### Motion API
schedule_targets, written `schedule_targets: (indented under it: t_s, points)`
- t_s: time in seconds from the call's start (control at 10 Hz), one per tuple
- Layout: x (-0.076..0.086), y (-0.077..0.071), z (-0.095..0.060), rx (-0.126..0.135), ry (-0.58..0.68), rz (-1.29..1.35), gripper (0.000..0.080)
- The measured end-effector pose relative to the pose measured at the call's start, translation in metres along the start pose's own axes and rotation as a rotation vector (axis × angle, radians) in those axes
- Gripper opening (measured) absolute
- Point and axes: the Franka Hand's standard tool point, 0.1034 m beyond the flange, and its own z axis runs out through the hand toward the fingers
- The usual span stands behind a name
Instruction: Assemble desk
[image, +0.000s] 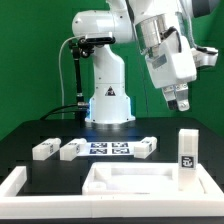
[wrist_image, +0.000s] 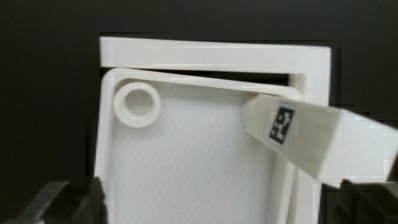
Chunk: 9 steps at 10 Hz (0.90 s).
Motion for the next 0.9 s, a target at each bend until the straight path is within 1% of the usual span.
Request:
schedule_targets:
  t_s: [0.3, 0.4, 0.5, 0.6, 0.7, 0.8, 0.9]
  points:
    - [0.001, 0.002, 0.002, -0.004, 0.000, -0.240, 0.0649]
    - [0.004, 0.007, 0.009, 0.005, 0.016, -0.334, 0.0649]
    - [0.011, 0.026, 0.016, -0.010, 0.015, -0.502, 0.0649]
    - [0.015, 0.048, 0.020, -0.039, 0.005, -0.618, 0.0649]
    - [0.014, 0.059, 0.025, -0.064, 0.010, -0.658, 0.0649]
    - [0.009, 0.060, 0.030, -0.077, 0.052, -0.779, 0.0649]
    - [0.010, 0.059, 0.029, -0.076, 0.048, -0.863, 0.0649]
